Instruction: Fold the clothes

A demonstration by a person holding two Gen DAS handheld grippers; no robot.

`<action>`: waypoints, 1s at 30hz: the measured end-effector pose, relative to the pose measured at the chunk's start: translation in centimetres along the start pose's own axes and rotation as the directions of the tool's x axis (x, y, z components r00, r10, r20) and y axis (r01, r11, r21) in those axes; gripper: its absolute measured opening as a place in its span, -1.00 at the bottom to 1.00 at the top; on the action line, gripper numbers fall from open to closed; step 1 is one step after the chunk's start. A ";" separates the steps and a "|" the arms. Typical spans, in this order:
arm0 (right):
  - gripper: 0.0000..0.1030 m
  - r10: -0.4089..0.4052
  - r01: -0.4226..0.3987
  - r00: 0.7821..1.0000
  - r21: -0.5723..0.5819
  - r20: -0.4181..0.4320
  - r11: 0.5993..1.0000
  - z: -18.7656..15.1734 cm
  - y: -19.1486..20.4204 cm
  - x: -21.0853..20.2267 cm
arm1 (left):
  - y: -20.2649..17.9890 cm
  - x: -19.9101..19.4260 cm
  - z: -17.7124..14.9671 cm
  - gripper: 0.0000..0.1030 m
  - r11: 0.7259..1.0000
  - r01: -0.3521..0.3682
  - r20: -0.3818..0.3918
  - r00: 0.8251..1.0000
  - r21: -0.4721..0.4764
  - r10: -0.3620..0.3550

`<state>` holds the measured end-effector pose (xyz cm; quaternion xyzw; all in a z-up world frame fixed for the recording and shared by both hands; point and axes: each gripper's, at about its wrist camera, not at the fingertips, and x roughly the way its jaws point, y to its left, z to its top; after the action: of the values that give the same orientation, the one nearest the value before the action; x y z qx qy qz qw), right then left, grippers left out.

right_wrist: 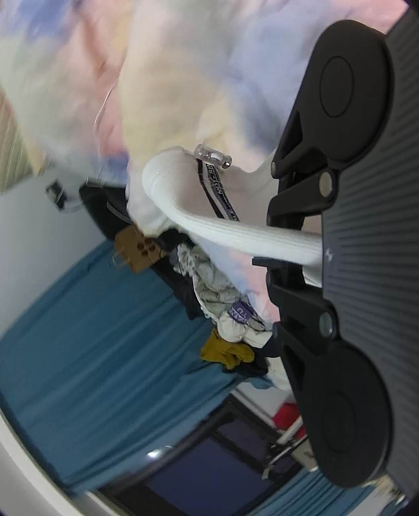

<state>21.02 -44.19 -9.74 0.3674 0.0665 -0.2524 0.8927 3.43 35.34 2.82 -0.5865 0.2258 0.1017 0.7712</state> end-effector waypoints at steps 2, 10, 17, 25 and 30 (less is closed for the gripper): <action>-0.84 0.002 -0.003 1.000 -0.058 -0.009 0.998 -0.3 2.8 3.1 | -1.0 3.3 1.4 -0.82 0.999 -0.040 0.012 0.999 0.001 0.040; -0.84 -0.071 0.035 0.990 -0.287 -0.119 0.957 -6.2 10.4 18.8 | -1.7 18.1 5.5 -0.82 0.980 -0.196 0.003 0.981 0.043 0.196; -0.78 -0.126 0.036 0.971 -0.393 -0.205 0.919 -10.8 10.6 25.4 | -0.4 26.0 6.6 -0.74 0.963 -0.255 -0.045 0.965 0.086 0.259; -0.37 0.067 -0.134 0.962 -0.246 -0.263 0.960 -7.9 8.5 21.4 | -0.8 22.0 5.3 0.13 0.990 -0.055 -0.089 0.994 0.129 0.067; 0.12 0.196 -0.222 0.958 -0.105 -0.211 0.969 -5.4 5.8 15.2 | 0.2 16.2 1.5 0.41 0.991 0.058 -0.055 0.997 0.122 -0.052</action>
<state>37.43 -43.09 -14.65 0.3379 0.1321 -0.1138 0.9249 17.92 35.09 -4.58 -0.5460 0.2351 0.0513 0.8024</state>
